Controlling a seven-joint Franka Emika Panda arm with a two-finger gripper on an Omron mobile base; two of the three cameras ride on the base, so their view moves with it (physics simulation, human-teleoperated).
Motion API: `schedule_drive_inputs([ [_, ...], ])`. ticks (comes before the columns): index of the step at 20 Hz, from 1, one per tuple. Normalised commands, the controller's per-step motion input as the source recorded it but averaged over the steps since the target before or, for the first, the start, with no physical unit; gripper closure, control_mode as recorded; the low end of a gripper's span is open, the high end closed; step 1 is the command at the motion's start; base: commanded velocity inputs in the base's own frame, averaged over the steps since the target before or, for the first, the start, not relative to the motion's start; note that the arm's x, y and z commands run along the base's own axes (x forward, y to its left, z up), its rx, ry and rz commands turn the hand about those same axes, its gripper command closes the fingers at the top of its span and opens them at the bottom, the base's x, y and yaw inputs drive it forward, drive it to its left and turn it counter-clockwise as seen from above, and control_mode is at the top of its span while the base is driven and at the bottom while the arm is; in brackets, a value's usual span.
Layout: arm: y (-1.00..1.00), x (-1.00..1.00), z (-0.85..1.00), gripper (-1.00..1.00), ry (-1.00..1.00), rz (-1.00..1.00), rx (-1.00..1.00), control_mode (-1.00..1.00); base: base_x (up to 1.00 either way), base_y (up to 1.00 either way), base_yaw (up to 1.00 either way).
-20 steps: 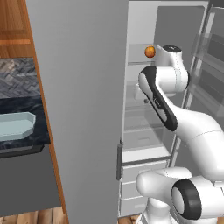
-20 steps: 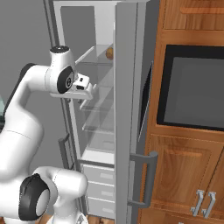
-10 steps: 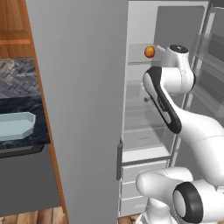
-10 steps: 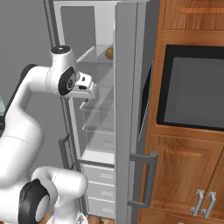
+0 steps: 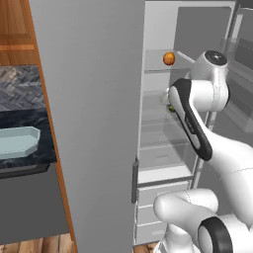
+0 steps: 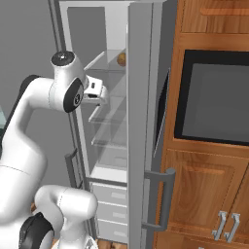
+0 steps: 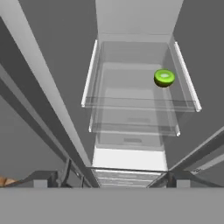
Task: Pick the peach and kiwi from the fridge and place them inside the tupperware on the counter.
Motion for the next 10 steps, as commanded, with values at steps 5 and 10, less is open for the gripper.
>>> schedule_drive_inputs([
  [5,-0.01,0.00,0.45,-1.00,-0.18,0.00,0.00,-1.00,0.00,0.00,0.00],
  [10,-0.03,0.04,0.37,-1.00,-0.14,0.00,0.00,-1.00,0.00,0.00,0.00],
])
